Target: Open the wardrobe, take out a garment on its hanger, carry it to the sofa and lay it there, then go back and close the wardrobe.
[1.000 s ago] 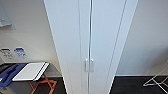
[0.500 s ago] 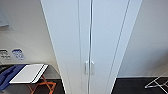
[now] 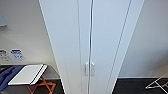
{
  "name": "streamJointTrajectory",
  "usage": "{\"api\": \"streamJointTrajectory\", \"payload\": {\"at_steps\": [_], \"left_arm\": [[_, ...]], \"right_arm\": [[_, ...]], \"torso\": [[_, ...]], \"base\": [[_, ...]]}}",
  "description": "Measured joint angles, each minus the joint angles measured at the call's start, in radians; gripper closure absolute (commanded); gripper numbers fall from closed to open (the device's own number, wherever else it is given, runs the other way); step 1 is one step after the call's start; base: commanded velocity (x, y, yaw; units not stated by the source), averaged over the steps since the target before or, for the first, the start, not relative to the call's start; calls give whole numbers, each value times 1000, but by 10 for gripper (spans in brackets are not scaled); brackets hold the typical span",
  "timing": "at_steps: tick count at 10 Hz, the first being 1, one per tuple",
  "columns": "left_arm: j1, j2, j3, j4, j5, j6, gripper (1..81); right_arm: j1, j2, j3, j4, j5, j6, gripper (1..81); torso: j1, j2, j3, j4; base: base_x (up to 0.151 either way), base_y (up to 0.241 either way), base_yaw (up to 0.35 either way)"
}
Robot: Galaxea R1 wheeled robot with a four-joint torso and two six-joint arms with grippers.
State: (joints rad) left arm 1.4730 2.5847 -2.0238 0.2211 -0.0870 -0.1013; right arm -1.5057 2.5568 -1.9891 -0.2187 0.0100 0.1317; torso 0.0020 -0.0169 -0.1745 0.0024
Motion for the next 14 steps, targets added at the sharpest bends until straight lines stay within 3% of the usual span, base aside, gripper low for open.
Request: {"api": "streamJointTrajectory", "payload": {"at_steps": [5,9,14], "left_arm": [[-8,-46,50,0,4,-1,10],[-98,-190,219,0,7,-1,10],[-256,-375,453,0,23,-2,10]], "right_arm": [[31,-32,44,0,-2,1,10],[117,-151,243,0,-9,0,10],[314,-331,513,0,-31,8,10]], "torso": [[0,0,0,0],[0,0,0,0],[0,0,-1,0]], "base": [[0,0,0],[0,0,0],[0,0,0]]}}
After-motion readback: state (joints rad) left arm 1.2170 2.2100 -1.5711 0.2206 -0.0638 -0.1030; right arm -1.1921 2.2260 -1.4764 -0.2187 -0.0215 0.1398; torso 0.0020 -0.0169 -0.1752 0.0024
